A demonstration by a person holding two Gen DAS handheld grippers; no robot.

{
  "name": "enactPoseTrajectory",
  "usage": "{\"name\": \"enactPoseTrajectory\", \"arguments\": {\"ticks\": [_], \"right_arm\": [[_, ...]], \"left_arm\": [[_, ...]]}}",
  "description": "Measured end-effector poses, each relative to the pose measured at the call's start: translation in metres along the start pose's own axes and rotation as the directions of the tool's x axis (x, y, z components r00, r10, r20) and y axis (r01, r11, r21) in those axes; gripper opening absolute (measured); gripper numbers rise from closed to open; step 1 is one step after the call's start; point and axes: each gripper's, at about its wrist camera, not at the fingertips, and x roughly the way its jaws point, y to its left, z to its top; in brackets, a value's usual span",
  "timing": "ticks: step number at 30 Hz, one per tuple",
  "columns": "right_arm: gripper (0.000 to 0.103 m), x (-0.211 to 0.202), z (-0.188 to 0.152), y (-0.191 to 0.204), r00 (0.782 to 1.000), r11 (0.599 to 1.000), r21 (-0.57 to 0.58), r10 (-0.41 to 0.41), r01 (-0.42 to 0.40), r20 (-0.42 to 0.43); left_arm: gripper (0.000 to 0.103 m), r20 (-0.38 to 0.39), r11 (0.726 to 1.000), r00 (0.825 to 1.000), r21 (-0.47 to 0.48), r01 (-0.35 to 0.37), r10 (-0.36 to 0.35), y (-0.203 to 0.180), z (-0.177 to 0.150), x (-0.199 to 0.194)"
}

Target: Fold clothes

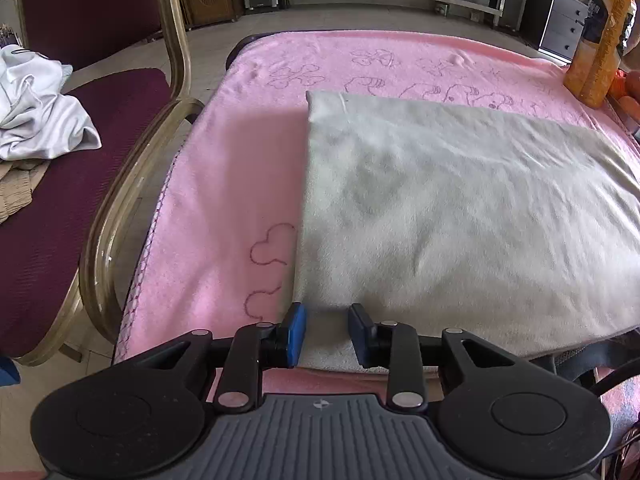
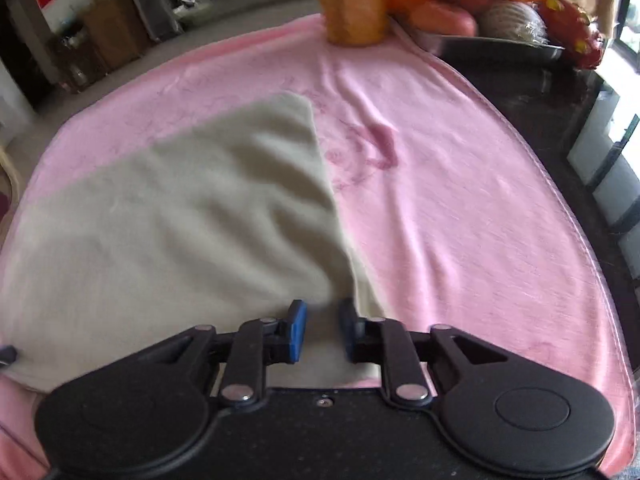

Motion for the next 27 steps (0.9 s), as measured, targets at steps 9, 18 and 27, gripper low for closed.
{"name": "enactPoseTrajectory", "arguments": {"ticks": [9,18,27], "right_arm": [[0.009,-0.052,-0.001,-0.028,0.973,0.998,0.063,-0.044,0.030,0.227],[0.011,-0.106,0.040,-0.027,0.887,0.954,0.096,0.223,-0.284,0.405],[0.012,-0.097,0.097,0.031,0.785,0.940,-0.137,0.337,-0.313,0.520]], "left_arm": [[0.022,0.080,0.980,0.994,-0.178,0.091,-0.077,0.034,0.005,-0.031],[0.023,0.246,0.974,0.960,-0.148,0.172,-0.132,0.027,0.052,-0.075],[0.029,0.288,0.996,0.954,-0.003,0.090,-0.085,-0.009,0.102,-0.043]]}}
